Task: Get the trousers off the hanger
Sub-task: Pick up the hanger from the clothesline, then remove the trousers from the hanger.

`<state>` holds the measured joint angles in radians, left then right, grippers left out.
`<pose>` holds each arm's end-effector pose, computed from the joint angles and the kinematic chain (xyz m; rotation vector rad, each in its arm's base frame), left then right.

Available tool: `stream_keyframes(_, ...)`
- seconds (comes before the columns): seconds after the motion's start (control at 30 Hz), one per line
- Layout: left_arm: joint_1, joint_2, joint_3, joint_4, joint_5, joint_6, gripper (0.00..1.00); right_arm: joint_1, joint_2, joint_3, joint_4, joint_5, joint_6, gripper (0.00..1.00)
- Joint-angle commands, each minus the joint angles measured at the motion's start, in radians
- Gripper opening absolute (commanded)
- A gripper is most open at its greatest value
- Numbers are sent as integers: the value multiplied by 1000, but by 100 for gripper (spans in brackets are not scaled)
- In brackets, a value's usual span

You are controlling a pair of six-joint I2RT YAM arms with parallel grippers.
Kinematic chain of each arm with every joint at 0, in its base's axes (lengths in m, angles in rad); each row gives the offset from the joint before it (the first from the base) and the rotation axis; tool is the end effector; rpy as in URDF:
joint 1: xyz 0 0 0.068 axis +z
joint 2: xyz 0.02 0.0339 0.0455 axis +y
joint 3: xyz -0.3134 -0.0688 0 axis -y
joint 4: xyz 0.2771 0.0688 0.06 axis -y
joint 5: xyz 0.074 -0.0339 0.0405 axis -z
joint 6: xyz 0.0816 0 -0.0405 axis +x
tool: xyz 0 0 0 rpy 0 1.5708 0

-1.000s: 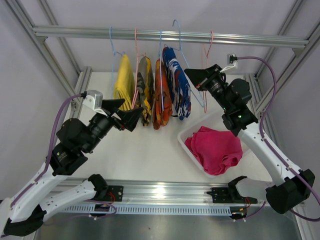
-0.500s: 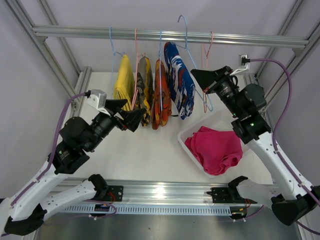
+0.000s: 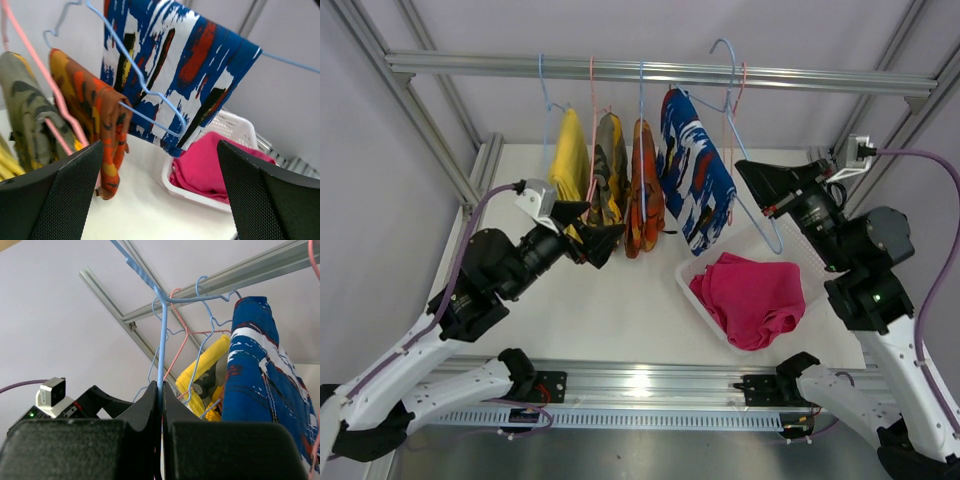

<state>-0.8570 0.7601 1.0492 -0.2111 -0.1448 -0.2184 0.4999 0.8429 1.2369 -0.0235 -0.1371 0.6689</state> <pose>0.1370 -0.1402 0.4780 0.3678 1.4962 -0.7549 0.1602 0.1002 0.5653 -0.0198 1.2785 1.0985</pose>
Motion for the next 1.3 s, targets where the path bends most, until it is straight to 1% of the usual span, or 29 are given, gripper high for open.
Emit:
stream_keyframes(0.0,-57,33,8,24,-21,53,99,8,-99,64,131,47,-57,0)
stream_keyframes(0.1,-140,83,0,30,-88,92,99,6,-137,64,42,74,-77,0)
stream_keyframes(0.13,-195,112,2,30,-160,103,99,6,-146,61,-10,79,-87,0)
stream_keyframes(0.2,-247,145,3,39,-234,131,99,6,-166,52,-38,91,-89,0)
stream_keyframes(0.23,-307,168,2,48,-353,139,99,6,-182,47,-64,97,-94,0)
stream_keyframes(0.33,-408,189,-9,139,-569,172,99,6,-202,21,-105,120,-72,0)
stream_keyframes(0.37,-428,194,-26,166,-599,192,99,6,-206,12,-113,122,-60,0)
stream_keyframes(0.4,-448,197,-35,246,-637,208,99,8,-211,-5,-121,135,-52,0)
stream_keyframes(0.43,-494,205,-49,303,-680,232,99,6,-226,-13,-136,137,-49,0)
stream_keyframes(0.47,-514,225,-70,355,-746,281,99,8,-234,-23,-142,171,-48,0)
stream_keyframes(0.5,-533,240,-93,446,-775,292,99,6,-241,-36,-147,195,-49,0)
stream_keyframes(0.57,-574,280,-113,544,-831,327,99,6,-257,-59,-164,214,-57,0)
stream_keyframes(0.6,-585,329,-123,597,-870,341,100,6,-260,-68,-168,217,-55,0)
stream_keyframes(0.63,-599,356,-120,681,-878,352,99,8,-263,-83,-180,221,-49,0)
stream_keyframes(0.67,-605,385,-118,709,-881,359,99,6,-271,-96,-181,223,-43,0)
stream_keyframes(0.7,-609,448,-111,734,-881,363,100,6,-277,-106,-182,226,-32,0)
stream_keyframes(0.8,-634,540,-63,823,-888,402,100,8,-289,-139,-194,237,-26,0)
stream_keyframes(0.83,-645,591,-43,876,-888,418,99,6,-292,-145,-203,241,-23,0)
stream_keyframes(0.93,-651,652,-23,920,-877,435,99,6,-292,-159,-213,243,-15,0)
stream_keyframes(1.07,-651,697,15,960,-855,430,99,6,-291,-165,-230,228,-6,0)
stream_keyframes(1.27,-651,775,83,995,-811,451,99,8,-318,-218,-214,217,9,0)
